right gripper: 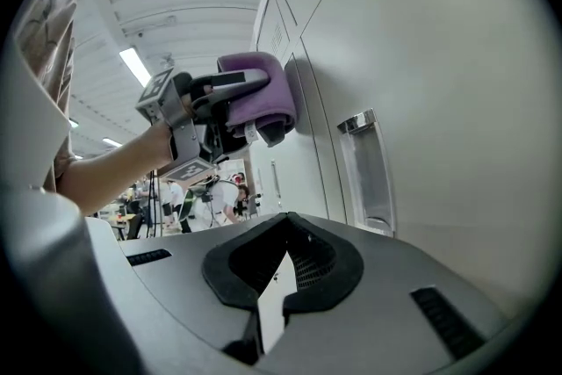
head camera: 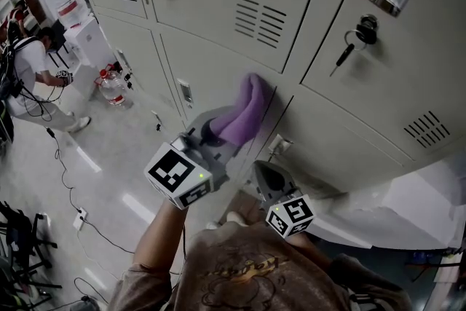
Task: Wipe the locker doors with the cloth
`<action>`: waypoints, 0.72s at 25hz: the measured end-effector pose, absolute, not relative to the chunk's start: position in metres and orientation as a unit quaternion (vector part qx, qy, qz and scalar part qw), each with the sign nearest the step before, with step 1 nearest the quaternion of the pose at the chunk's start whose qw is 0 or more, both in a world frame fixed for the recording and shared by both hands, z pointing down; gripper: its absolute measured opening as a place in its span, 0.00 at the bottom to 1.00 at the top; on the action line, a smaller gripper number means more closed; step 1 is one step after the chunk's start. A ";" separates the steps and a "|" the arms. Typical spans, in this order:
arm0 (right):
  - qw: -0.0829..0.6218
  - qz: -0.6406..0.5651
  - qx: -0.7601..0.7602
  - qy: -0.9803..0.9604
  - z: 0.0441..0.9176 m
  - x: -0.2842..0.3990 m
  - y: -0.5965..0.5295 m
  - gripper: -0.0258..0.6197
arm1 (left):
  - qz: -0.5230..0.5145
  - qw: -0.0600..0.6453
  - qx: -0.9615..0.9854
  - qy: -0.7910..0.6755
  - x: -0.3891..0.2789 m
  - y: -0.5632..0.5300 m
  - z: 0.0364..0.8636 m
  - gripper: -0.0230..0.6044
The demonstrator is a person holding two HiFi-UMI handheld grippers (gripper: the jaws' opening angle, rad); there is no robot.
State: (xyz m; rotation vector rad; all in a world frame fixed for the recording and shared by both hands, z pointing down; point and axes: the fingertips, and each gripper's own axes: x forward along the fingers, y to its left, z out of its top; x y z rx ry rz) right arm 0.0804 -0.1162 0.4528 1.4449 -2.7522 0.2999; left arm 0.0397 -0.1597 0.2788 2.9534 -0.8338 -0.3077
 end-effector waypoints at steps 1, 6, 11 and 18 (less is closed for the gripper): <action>0.009 0.096 0.463 -0.881 0.453 0.081 -0.116 0.04 | -0.105 0.032 0.954 -0.279 0.031 -0.162 0.281 0.10; 0.010 0.095 0.460 -0.883 0.453 0.079 -0.116 0.04 | -0.108 0.051 0.930 -0.348 -0.024 -0.184 0.307 0.10; 0.012 0.094 0.455 -0.886 0.452 0.073 -0.116 0.04 | -0.115 0.070 0.900 -0.415 -0.085 -0.212 0.336 0.10; 0.015 0.091 0.454 -0.886 0.451 0.071 -0.115 0.04 | -0.081 0.066 0.862 -0.496 -0.148 -0.255 0.383 0.10</action>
